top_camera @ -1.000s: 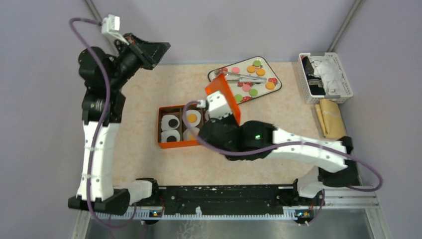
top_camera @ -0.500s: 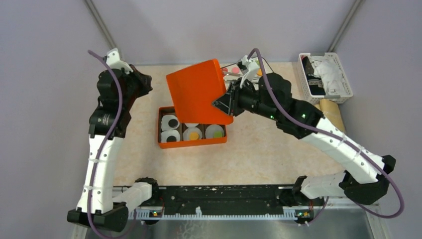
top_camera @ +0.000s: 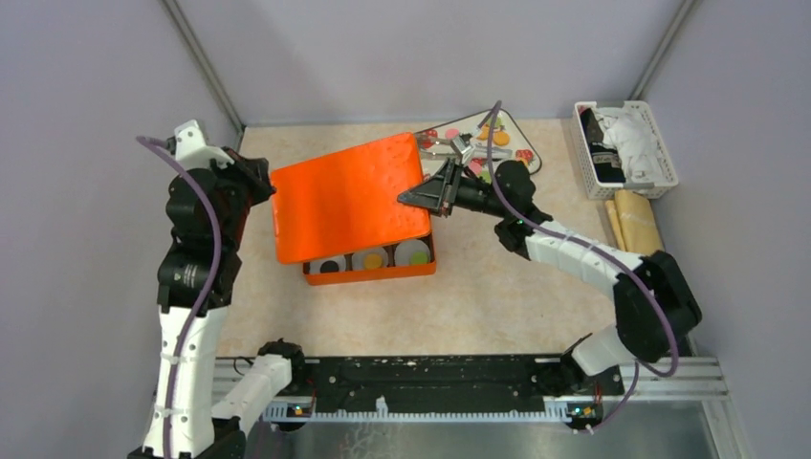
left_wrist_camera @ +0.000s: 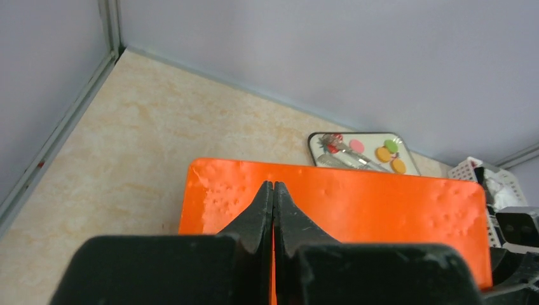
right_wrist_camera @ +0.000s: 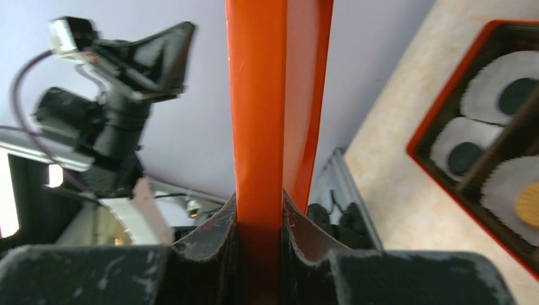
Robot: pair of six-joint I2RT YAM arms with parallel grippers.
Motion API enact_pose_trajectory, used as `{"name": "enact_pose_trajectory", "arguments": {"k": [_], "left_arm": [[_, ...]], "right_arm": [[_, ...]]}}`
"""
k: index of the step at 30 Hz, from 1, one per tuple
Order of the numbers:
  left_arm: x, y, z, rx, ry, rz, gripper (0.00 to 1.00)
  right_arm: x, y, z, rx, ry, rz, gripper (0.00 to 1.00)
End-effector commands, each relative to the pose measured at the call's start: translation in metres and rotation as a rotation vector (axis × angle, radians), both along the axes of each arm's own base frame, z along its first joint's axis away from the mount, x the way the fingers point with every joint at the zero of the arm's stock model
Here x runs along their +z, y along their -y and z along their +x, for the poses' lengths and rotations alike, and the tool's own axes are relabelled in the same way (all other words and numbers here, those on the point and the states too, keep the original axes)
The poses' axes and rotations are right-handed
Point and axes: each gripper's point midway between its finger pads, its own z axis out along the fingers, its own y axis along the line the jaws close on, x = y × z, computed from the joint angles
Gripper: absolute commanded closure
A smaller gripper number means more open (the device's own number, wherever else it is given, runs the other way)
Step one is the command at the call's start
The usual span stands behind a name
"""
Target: Pack the cookies
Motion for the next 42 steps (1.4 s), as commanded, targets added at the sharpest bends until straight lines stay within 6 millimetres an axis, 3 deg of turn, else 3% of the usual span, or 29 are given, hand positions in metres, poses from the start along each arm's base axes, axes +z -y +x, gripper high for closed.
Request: {"name": "enact_pose_trajectory", "arguments": {"k": [1,3,5,11,17,22,27,34,39,42], "left_arm": [[-0.052,-0.022,0.014,0.143,-0.119,0.014,1.0],[-0.082,-0.047,0.011,0.294,-0.194,0.036,1.0],[-0.095,-0.053,0.014,0.321,-0.214,0.066,1.0],[-0.11,-0.016,0.032,0.124,-0.231,0.035,1.0],[-0.127,-0.011,0.037,0.091,-0.276,0.053,1.0],[-0.128,-0.007,0.036,0.07,-0.269,0.045,1.0],[-0.131,-0.003,0.037,0.05,-0.271,0.037,1.0],[-0.139,0.007,0.039,0.006,-0.287,0.013,1.0],[-0.154,0.025,0.036,-0.057,-0.304,-0.014,1.0],[-0.164,0.047,0.037,-0.117,-0.296,-0.018,1.0]], "right_arm": [[0.055,0.005,-0.018,0.144,0.104,0.311,1.0],[0.034,-0.002,-0.008,0.152,0.053,0.329,1.0],[0.018,-0.007,-0.001,0.157,0.024,0.341,1.0],[-0.038,-0.022,0.024,0.132,-0.052,0.297,1.0],[-0.088,-0.037,0.043,0.12,-0.099,0.224,1.0],[-0.122,-0.041,0.056,0.085,-0.127,0.155,1.0],[-0.143,-0.032,0.067,0.04,-0.15,0.125,1.0],[-0.151,-0.012,0.083,-0.01,-0.165,0.114,1.0],[-0.159,-0.005,0.085,-0.004,-0.177,0.09,1.0],[-0.165,-0.005,0.083,0.007,-0.181,0.082,1.0]]}}
